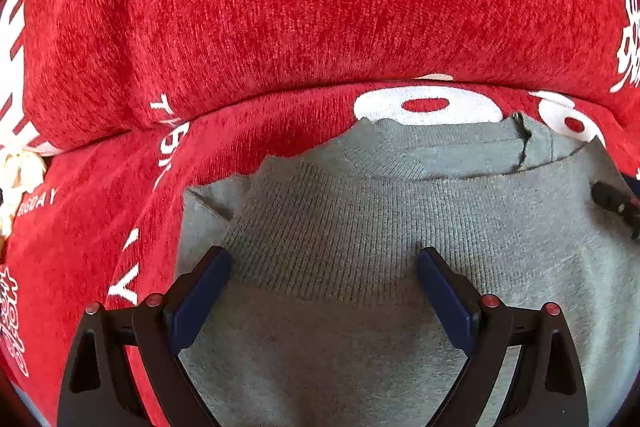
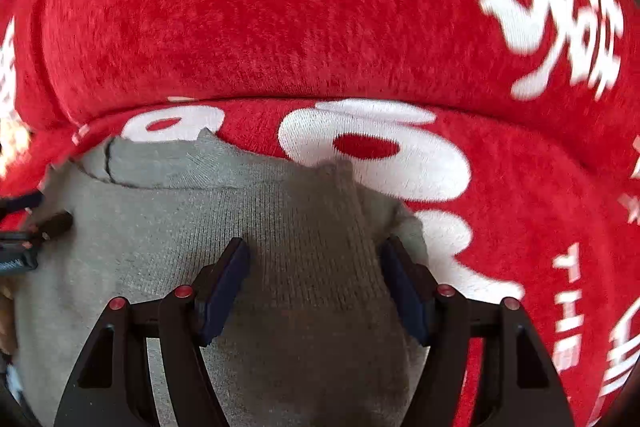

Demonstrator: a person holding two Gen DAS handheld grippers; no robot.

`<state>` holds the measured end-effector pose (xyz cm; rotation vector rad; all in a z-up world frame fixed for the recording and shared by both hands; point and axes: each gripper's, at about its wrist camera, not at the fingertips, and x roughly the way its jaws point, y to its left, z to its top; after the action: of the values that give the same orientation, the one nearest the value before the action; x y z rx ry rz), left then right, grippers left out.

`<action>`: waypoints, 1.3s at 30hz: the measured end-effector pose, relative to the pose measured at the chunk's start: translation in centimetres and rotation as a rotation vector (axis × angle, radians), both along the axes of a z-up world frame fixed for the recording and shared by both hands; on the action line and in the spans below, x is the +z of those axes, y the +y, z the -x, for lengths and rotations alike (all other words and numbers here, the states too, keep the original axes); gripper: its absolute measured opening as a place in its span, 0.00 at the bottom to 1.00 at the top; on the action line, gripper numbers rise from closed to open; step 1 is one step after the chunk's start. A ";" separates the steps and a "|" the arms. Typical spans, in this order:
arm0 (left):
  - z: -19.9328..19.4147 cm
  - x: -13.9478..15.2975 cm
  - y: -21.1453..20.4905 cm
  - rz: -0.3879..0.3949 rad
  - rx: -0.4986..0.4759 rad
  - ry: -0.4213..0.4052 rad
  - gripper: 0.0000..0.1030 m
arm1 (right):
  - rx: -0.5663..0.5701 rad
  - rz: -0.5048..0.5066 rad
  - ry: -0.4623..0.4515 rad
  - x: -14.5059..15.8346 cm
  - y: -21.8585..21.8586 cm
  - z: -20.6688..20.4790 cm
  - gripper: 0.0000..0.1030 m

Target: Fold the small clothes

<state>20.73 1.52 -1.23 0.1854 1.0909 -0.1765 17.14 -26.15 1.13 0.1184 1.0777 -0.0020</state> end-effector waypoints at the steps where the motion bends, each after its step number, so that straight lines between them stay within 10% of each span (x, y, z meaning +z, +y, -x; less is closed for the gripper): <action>1: 0.0 0.0 0.0 -0.001 0.000 -0.003 0.93 | 0.004 0.013 0.002 0.0 0.2 0.0 0.70; 15: 8.3 5.3 -0.7 0.031 -0.021 -0.115 0.92 | 0.106 0.042 -0.115 5.8 6.2 9.1 0.71; 39: 20.1 3.9 0.5 0.103 0.024 -0.158 0.99 | 0.142 0.066 -0.187 4.6 11.7 19.7 0.74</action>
<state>0.62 1.98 2.70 0.0923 0.9238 -0.1923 -2.58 -14.47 5.76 -0.0177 0.8965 0.0998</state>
